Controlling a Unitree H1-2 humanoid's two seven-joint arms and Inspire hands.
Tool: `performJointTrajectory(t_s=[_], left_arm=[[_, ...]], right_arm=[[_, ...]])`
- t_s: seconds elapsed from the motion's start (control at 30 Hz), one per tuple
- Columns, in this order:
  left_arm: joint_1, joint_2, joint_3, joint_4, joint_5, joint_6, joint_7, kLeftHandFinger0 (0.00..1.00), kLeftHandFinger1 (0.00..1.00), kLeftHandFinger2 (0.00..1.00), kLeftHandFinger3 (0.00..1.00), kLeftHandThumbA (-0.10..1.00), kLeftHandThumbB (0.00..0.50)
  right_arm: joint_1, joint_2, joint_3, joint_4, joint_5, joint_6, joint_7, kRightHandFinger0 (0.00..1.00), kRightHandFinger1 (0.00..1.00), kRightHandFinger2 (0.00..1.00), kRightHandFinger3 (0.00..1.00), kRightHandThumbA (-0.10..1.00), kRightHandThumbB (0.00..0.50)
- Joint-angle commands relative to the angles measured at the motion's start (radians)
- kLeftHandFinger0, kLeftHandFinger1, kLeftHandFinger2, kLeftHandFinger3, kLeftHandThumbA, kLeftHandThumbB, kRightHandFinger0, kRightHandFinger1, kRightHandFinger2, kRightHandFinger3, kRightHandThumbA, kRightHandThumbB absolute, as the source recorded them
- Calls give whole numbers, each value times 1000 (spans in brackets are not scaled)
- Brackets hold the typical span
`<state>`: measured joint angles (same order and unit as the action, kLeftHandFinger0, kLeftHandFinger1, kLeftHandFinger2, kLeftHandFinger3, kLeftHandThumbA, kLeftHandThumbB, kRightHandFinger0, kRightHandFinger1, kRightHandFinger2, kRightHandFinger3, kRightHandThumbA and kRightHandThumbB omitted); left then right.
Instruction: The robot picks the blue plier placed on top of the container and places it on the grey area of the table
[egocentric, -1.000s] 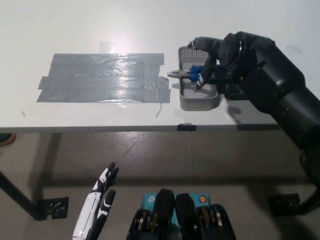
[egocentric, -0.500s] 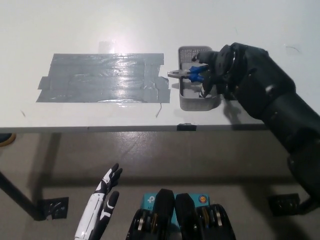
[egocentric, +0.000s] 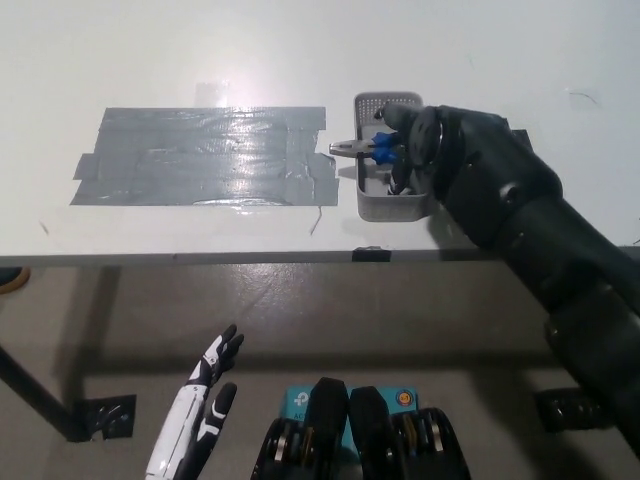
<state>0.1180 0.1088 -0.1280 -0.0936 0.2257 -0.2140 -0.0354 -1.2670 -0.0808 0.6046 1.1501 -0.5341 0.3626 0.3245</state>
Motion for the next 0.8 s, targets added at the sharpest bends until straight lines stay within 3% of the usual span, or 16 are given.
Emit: performJointTrajectory(t_s=[0.0,0.03,0.07,0.1,0.13,0.2,0.27,0.3,0.33,0.37,0.5,0.53,0.6,0.63,0.73,0.77], left_arm=[[2,12,-4,-34,-3,-14,-14,1000,1000,1000,1000,1000,138],[2,11,-4,-35,-5,-11,-14,1000,1000,1000,1000,1000,143],[1,12,-4,-35,-13,-11,-17,1000,1000,1000,1000,1000,137],[0,11,-4,-33,-17,-15,-17,1000,1000,1000,1000,1000,135],[0,9,-4,-35,-19,-12,-17,1000,1000,1000,1000,1000,137],[0,12,-4,-36,-21,-16,-18,1000,1000,1000,1000,1000,132],[-4,13,-3,-37,-22,-12,-19,1000,1000,1000,1000,1000,129],[-6,15,0,-37,-33,-10,-23,1000,1000,1000,1000,1000,131],[-8,16,0,-34,-36,-13,-24,1000,1000,1000,1000,1000,132],[-8,17,0,-34,-40,-14,-26,1000,1000,1000,1000,1000,126],[-13,20,0,-28,-49,-17,-34,1000,1000,1000,1000,1000,135],[-12,20,0,-30,-59,-11,-39,1000,1000,1000,1000,1000,142],[-14,20,3,-25,-60,-18,-39,1000,1000,1000,1000,1000,137],[-14,21,4,-24,-62,-21,-40,1000,1000,1000,1000,1000,136],[-16,23,5,-19,-62,-29,-39,1000,1000,1000,1000,1000,128],[-17,24,4,-18,-59,-30,-39,1000,1000,1000,1000,1000,124]], right_arm=[[-46,15,15,32,-49,-80,-122,1000,1000,1000,1000,671,211],[-47,17,22,45,-54,-77,-124,1000,1000,1000,1000,587,212],[-36,16,21,59,-53,-92,-155,1000,1000,1000,1000,417,202],[-24,11,27,65,-60,-109,-182,759,858,957,1000,176,191],[-15,9,38,74,-73,-117,-201,512,629,751,1000,33,224],[8,1,65,80,-104,-125,-254,362,452,554,831,-71,263],[30,-12,89,89,-130,-152,-313,268,366,497,688,-100,272],[44,-21,85,95,-123,-173,-330,107,207,356,667,-100,266],[48,-25,85,99,-122,-180,-336,111,202,335,682,-100,258],[56,-33,85,101,-122,-194,-344,4,68,225,657,-100,256],[73,-56,89,106,-130,-230,-377,0,45,227,606,-81,261],[77,-61,86,110,-128,-243,-394,0,2,172,597,-99,265],[73,-67,80,110,-125,-258,-411,0,13,153,555,-100,241],[72,-72,73,101,-120,-264,-416,33,73,188,527,-100,238],[56,-80,67,93,-121,-281,-456,49,124,243,563,-100,252],[54,-85,63,87,-121,-295,-475,55,127,224,525,-100,254]])
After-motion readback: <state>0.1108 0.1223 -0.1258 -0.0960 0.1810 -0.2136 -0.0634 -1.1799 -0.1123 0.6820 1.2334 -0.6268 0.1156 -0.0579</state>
